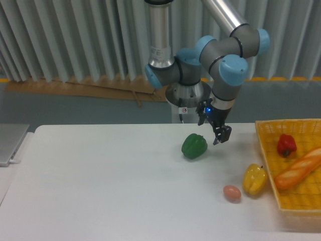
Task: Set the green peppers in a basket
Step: 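Lower the gripper down over the green bell pepper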
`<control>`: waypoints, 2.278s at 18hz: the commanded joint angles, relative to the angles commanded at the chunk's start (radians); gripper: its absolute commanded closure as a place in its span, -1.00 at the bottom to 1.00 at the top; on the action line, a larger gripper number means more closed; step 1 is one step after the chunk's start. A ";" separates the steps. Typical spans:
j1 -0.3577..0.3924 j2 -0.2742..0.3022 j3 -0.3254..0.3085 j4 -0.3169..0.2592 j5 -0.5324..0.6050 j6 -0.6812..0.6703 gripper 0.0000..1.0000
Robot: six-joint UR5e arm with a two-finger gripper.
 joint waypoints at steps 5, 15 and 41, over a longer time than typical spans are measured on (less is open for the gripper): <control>-0.021 -0.029 -0.002 0.009 -0.012 -0.034 -1.00; -0.032 -0.051 0.008 0.038 0.083 0.047 -1.00; -0.121 -0.120 -0.020 0.107 0.144 0.092 -1.00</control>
